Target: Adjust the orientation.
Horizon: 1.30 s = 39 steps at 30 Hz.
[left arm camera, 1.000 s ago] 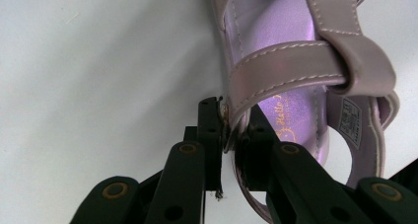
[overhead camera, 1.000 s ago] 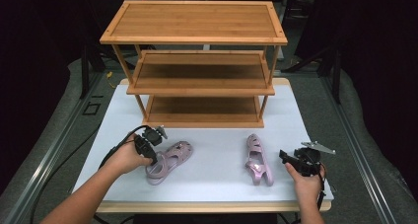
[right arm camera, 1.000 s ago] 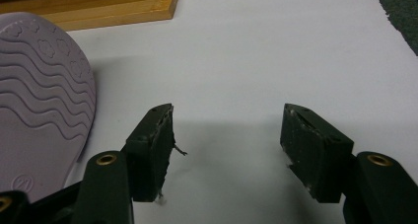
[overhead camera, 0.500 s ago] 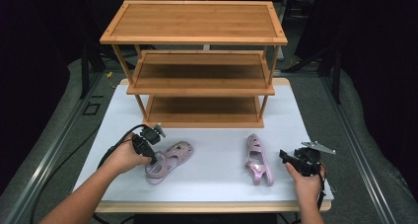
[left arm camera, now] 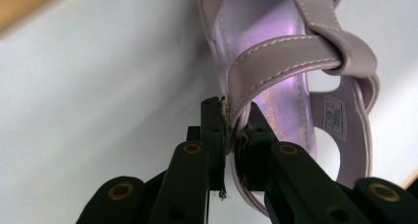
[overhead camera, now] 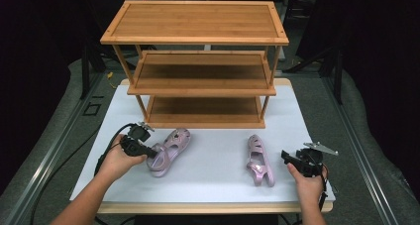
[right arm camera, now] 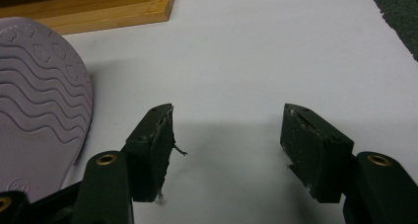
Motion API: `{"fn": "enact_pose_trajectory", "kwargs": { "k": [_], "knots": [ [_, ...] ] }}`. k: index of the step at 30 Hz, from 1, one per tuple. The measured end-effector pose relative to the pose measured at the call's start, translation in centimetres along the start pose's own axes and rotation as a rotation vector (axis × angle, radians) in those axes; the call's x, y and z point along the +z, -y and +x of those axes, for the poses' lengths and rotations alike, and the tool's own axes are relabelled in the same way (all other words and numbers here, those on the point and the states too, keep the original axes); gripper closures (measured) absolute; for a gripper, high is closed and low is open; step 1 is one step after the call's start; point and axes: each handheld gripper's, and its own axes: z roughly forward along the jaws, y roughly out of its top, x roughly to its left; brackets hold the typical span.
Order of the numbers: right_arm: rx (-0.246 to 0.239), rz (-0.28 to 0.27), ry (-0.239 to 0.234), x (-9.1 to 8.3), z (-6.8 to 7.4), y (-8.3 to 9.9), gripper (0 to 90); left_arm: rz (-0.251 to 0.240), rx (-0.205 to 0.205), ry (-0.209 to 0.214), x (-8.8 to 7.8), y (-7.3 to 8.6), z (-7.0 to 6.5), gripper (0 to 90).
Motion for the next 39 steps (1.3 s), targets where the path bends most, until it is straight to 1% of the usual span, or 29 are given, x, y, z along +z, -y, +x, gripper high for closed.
{"fn": "enact_pose_trajectory", "kwargs": {
  "k": [1, 2, 4, 6, 7, 8, 9, 10, 11, 13, 14, 17, 19, 21, 23, 25, 26, 29, 33, 37, 39],
  "knots": [
    [-0.001, 0.002, 0.001, 0.0, 0.0, 0.0, 37.3, -0.053, -0.027, 0.003, -0.2, 0.3, -0.1, 83.2],
    [0.001, 0.003, 0.002, 0.0, 0.0, 0.0, 37.3, -0.099, -0.043, 0.013, -0.5, 0.6, -0.1, 83.3],
    [-0.001, 0.004, 0.001, 0.0, 0.0, 0.0, 37.3, -0.202, -0.069, 0.007, -1.1, 1.2, -0.5, 83.3],
    [-0.001, 0.001, 0.0, -0.1, 0.0, 0.0, 37.3, -0.277, -0.084, 0.003, -1.8, 1.7, -0.7, 83.2],
    [-0.001, 0.002, 0.001, -0.1, 0.0, 0.0, 37.3, -0.318, -0.103, 0.001, -2.1, 1.9, -0.9, 83.2],
    [0.0, 0.002, 0.002, -0.1, 0.0, 0.0, 37.3, -0.377, -0.134, -0.004, -2.5, 2.2, -1.0, 83.2],
    [0.004, 0.003, 0.001, -0.1, -0.1, 0.0, 37.3, -0.415, -0.147, -0.007, -2.7, 2.3, -1.1, 83.2],
    [0.006, 0.004, 0.002, -0.1, -0.1, 0.0, 37.3, -0.442, -0.151, -0.009, -2.9, 2.4, -1.2, 83.2],
    [0.007, 0.004, 0.002, -0.1, -0.1, 0.0, 37.3, -0.495, -0.166, -0.031, -3.4, 2.6, -1.5, 83.2],
    [0.005, 0.004, 0.002, -0.1, -0.1, 0.1, 37.3, -0.569, -0.181, -0.062, -4.1, 2.8, -1.8, 83.2],
    [0.005, 0.003, 0.001, -0.1, -0.1, 0.0, 37.3, -0.609, -0.185, -0.085, -4.4, 2.9, -2.0, 83.2],
    [0.007, 0.001, 0.001, -0.1, -0.1, 0.0, 37.3, -0.706, -0.219, -0.127, -5.3, 3.0, -2.4, 83.2],
    [0.007, 0.0, 0.0, -0.1, -0.2, 0.0, 37.3, -0.762, -0.229, -0.154, -5.6, 3.2, -2.8, 83.2],
    [0.009, -0.002, -0.002, -0.1, -0.1, 0.0, 37.3, -0.798, -0.235, -0.166, -5.8, 3.3, -3.0, 83.2],
    [0.007, 0.0, -0.001, -0.1, -0.1, 0.0, 37.3, -0.813, -0.243, -0.165, -5.8, 3.3, -3.0, 83.3],
    [0.007, 0.001, -0.002, -0.1, -0.1, 0.0, 37.3, -0.817, -0.251, -0.167, -5.9, 3.3, -3.0, 83.3],
    [0.007, 0.001, -0.003, -0.1, -0.1, 0.0, 37.4, -0.827, -0.253, -0.168, -5.9, 3.3, -3.1, 83.3],
    [0.007, 0.0, -0.003, -0.1, -0.1, 0.0, 37.3, -0.838, -0.267, -0.161, -5.9, 3.3, -3.1, 83.3],
    [0.008, 0.0, -0.005, 0.0, -0.1, 0.1, 37.4, -0.856, -0.275, -0.162, -5.9, 3.2, -3.3, 83.3],
    [0.007, 0.0, -0.003, 0.0, 0.0, 0.1, 37.4, -0.855, -0.271, -0.176, -6.3, 2.5, -3.4, 83.3],
    [0.008, 0.0, -0.003, 0.0, 0.0, 0.1, 37.4, -0.866, -0.267, -0.185, -6.6, 1.9, -3.4, 83.3]
  ]
}}
